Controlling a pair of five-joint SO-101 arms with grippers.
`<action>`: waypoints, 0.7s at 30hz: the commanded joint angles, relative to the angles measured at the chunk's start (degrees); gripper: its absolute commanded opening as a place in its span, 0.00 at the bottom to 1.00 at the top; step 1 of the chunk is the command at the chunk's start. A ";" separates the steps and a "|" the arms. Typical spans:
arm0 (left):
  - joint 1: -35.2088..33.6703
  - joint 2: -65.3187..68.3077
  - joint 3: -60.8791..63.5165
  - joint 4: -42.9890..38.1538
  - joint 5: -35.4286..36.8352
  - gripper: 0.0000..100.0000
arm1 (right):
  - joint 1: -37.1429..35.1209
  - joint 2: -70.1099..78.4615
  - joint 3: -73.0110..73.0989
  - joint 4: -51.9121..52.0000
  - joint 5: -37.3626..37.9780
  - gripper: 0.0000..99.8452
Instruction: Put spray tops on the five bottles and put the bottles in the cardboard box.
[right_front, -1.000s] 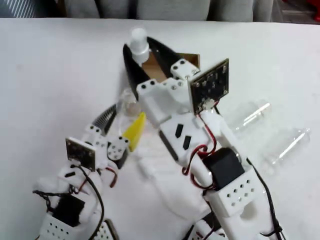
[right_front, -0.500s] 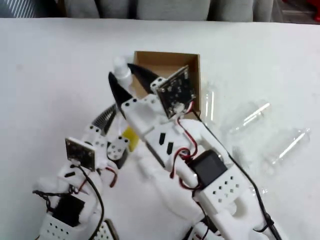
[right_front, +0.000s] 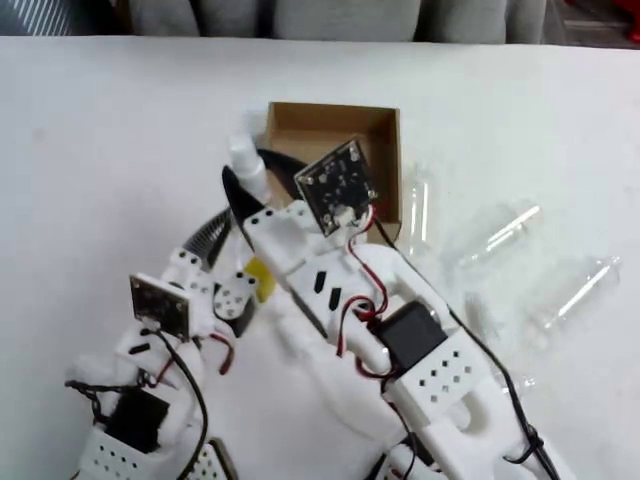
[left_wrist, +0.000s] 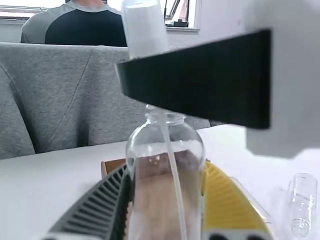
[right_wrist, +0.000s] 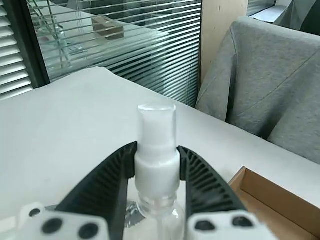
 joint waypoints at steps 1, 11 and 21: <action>-0.40 -0.92 -0.97 -1.76 -0.79 0.05 | -0.48 -1.45 -1.05 2.33 -0.44 0.03; -0.40 -0.92 -0.97 -1.76 -0.79 0.05 | -0.57 -8.13 -1.05 4.44 -0.53 0.16; -0.40 -0.92 -0.79 -1.76 -0.79 0.05 | -0.04 -12.00 -7.47 8.92 -0.35 0.16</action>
